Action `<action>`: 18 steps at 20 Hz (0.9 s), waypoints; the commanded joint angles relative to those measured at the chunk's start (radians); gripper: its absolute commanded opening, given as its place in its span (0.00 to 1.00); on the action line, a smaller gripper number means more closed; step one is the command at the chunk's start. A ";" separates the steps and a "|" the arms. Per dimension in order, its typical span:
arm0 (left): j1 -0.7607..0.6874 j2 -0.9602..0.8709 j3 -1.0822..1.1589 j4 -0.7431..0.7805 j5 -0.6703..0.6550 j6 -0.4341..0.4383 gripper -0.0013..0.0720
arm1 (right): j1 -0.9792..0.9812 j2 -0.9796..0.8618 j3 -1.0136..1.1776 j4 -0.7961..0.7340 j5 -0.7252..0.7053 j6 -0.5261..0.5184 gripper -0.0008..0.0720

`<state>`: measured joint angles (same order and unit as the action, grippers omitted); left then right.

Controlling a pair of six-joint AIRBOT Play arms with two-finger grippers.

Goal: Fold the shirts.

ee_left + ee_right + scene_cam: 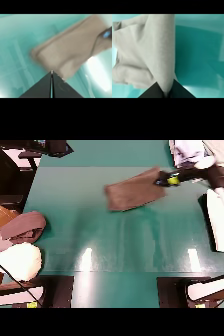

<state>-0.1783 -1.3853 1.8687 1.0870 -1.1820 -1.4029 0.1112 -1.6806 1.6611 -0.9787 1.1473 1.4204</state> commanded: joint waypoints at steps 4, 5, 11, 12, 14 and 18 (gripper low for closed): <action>-0.086 -0.003 0.000 0.001 0.068 0.008 0.05 | -0.454 0.177 0.008 -0.114 0.007 0.039 0.03; -0.091 -0.003 0.000 -0.001 0.068 0.007 0.05 | -0.509 0.182 0.008 -0.113 -0.006 0.039 0.03; -0.091 -0.014 0.000 -0.011 0.067 0.003 0.05 | -0.694 0.154 0.009 -0.112 -0.108 0.038 0.03; -0.091 -0.014 0.000 -0.012 0.067 0.003 0.05 | -0.698 0.154 0.009 -0.112 -0.129 0.038 0.03; -0.091 -0.014 0.000 -0.016 0.068 -0.002 0.05 | -0.698 0.154 0.034 -0.112 -0.156 0.037 0.03; -0.091 -0.014 0.000 -0.018 0.066 -0.004 0.05 | -0.698 0.155 0.169 -0.113 -0.155 0.037 0.03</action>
<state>-0.2687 -1.3987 1.8687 1.0721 -1.1152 -1.4029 -0.5777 -1.5257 1.7561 -1.0897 1.0054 1.4582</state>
